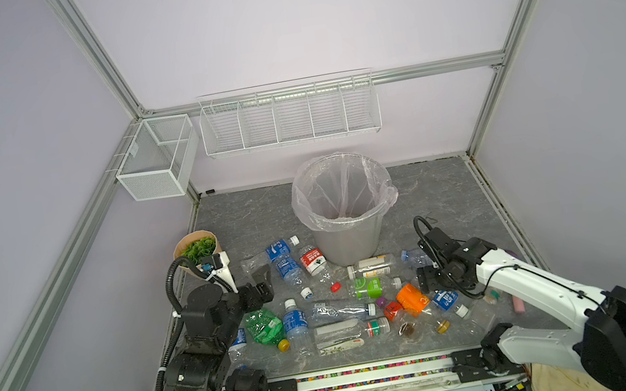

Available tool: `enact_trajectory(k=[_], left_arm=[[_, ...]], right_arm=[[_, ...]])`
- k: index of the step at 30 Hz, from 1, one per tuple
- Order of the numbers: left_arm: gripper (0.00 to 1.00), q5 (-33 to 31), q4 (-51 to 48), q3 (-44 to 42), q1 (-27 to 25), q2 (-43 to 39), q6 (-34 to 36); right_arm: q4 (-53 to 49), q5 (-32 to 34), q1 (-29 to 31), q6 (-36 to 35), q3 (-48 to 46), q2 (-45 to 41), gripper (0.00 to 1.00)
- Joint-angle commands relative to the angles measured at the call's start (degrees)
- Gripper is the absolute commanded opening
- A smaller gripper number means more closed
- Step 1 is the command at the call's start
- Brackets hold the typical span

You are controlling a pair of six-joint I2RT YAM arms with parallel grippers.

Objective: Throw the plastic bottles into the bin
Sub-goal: 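Raise both arms and move the right gripper over the bottle pile, then lower the right gripper and grasp a clear blue-label water bottle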

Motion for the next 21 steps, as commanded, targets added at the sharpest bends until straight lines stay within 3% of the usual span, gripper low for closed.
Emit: enact_trajectory(k=[1, 11, 21], left_arm=[[0.99, 0.3, -1.0, -0.4, -0.2, -0.7, -0.8], [0.99, -0.1, -0.9, -0.4, -0.2, -0.9, -0.8], [0.99, -0.5, -0.9, -0.4, -0.2, -0.7, -0.9]], right_arm=[[1.7, 0.7, 0.4, 1.1, -1.2, 1.3, 0.86], [4.0, 2.1, 0.4, 1.5, -1.9, 5.9, 0.77], [5.2, 3.2, 0.5, 1.0, -1.6, 9.3, 0.74]])
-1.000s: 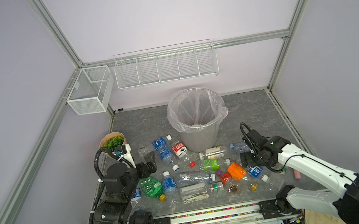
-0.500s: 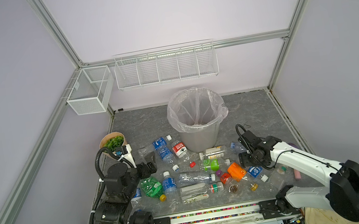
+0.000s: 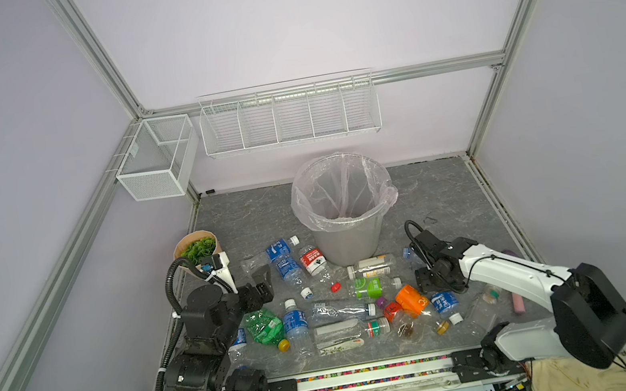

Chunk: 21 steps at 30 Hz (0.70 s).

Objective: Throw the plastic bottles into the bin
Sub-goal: 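Lower the right gripper and grasp a clear blue-label water bottle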

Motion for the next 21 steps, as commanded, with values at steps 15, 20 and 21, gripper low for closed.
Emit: enact_trajectory(k=[15, 20, 21], left_arm=[[0.99, -0.4, -0.8, -0.5, -0.3, -0.6, -0.9], [0.99, -0.4, -0.7, -0.6, -0.2, -0.9, -0.9], [0.99, -0.4, -0.7, -0.6, -0.3, -0.9, -1.0]], right_arm=[[-8.5, 3.9, 1.3, -0.1, 5.6, -12.1, 0.53], [-9.2, 1.3, 1.6, -1.9, 9.6, -21.3, 0.52], [-8.8, 0.6, 1.5, -2.3, 10.2, -23.4, 0.52]])
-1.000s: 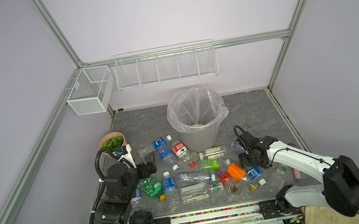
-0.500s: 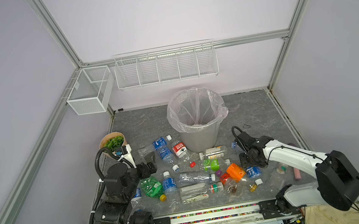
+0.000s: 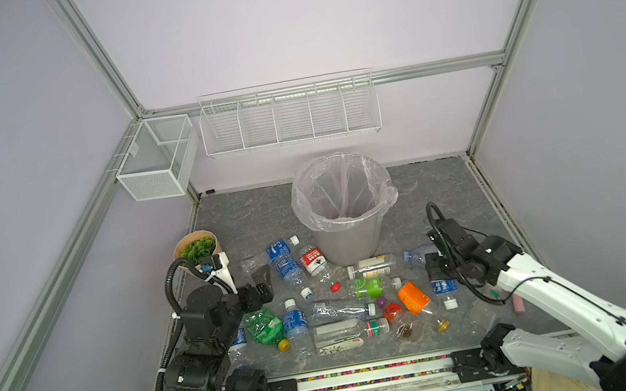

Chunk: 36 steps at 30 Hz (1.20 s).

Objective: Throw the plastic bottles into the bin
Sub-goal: 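Lower the right gripper and grasp a clear blue-label water bottle, then lift the blue-label bottle with the right gripper over the bin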

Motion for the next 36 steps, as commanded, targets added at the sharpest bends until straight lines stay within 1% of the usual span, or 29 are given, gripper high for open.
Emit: enact_trajectory(k=[1, 7, 10, 14, 23, 32, 36], left_arm=[[0.99, -0.3, -0.7, -0.6, -0.2, -0.7, -1.0], [0.99, -0.1, -0.6, -0.6, -0.4, -0.8, -0.9], [0.99, 0.0, -0.6, -0.7, -0.3, -0.8, -0.9], [0.99, 0.0, -0.5, -0.8, -0.4, -0.9, -1.1], [0.99, 0.1, -0.4, -0.8, -0.5, -0.8, -0.9], [0.99, 0.1, -0.2, -0.9, -0.5, -0.8, -0.8], [0.99, 0.3, -0.2, -0.9, -0.5, -0.7, -0.7]], right_arm=[[-1.3, -2.0, 0.4, -1.5, 2.9, -6.2, 0.52], [3.3, -5.9, 0.4, -2.9, 6.9, -17.2, 0.53], [5.4, -8.0, 0.4, -4.2, 10.5, -19.6, 0.53], [6.9, -9.5, 0.4, -5.7, 15.9, -20.1, 0.53], [12.8, -13.4, 0.4, -7.0, 24.0, -16.6, 0.54], [18.7, -16.6, 0.4, -7.6, 31.0, -8.0, 0.54], [20.4, -17.1, 0.4, -7.6, 34.9, -2.4, 0.55]])
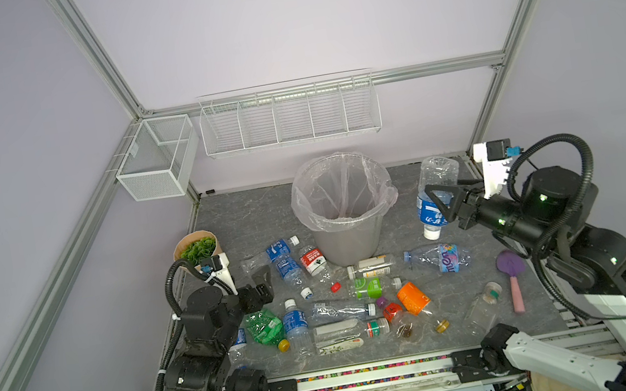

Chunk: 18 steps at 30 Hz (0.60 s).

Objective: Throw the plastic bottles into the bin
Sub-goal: 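Lift the blue-label bottle with the right gripper over the bin, then open the right gripper to drop the bottle into the bin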

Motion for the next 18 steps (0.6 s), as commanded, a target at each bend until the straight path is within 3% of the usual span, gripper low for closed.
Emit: enact_trajectory(k=[1, 5, 9, 10, 13, 14, 16, 18], left_arm=[[0.99, 0.2, -0.2, -0.6, -0.4, -0.3, -0.6], [0.99, 0.0, -0.3, -0.7, -0.4, -0.3, -0.6], [0.99, -0.1, -0.3, -0.6, -0.3, 0.1, -0.6], [0.99, -0.1, -0.3, -0.6, -0.4, 0.1, -0.6], [0.99, -0.4, -0.7, -0.5, -0.3, 0.0, -0.6], [0.99, -0.7, -0.9, -0.4, -0.4, -0.1, -0.6], [0.99, -1.3, -1.0, -0.4, -0.8, -0.7, -0.7], [0.99, -1.5, -0.7, -0.6, -1.1, -1.1, -0.9]], right_arm=[[4.7, -1.5, 0.1, -0.9, 3.7, 4.4, 0.55], [5.2, -0.7, 0.2, -0.3, 10.8, 13.6, 0.55], [1.9, 0.0, 0.2, -0.8, 23.2, 29.4, 0.54], [-0.7, -0.1, 0.2, -1.0, 27.3, 34.4, 0.6], [-18.9, 0.7, 0.5, -2.5, 47.3, 49.2, 0.96], [-25.4, 4.1, 1.1, -2.4, 52.5, 51.7, 0.88], [-27.2, 13.0, 3.5, -4.2, 52.8, 50.2, 0.88], [-18.2, 13.8, 4.4, -5.2, 42.7, 42.7, 0.88]])
